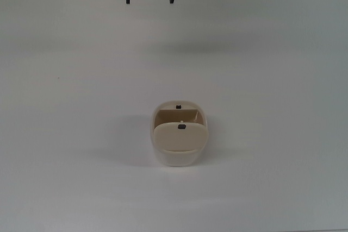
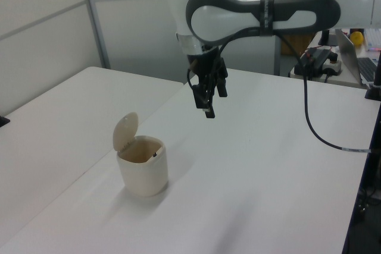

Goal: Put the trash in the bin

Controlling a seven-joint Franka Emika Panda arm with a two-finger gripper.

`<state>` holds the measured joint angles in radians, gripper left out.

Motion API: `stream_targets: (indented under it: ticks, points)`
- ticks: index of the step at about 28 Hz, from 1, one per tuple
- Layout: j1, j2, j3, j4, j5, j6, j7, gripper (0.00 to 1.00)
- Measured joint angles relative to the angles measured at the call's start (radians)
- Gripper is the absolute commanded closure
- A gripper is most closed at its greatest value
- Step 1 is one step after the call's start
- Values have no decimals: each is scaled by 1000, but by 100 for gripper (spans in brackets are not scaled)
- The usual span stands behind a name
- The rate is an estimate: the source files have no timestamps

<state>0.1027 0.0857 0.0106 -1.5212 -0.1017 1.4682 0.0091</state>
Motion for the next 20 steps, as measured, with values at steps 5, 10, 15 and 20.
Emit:
stream_targets:
  ticks: [5, 10, 15, 20]
  points:
    - [-12, -16, -2, 1, 11, -51, 0, 0]
    - [-17, -46, -2, 4, 19, -56, 25, 0]
    - [-24, -85, -6, 4, 34, -58, 44, 0]
    - [-24, -90, -12, 4, 69, -57, 53, 0]
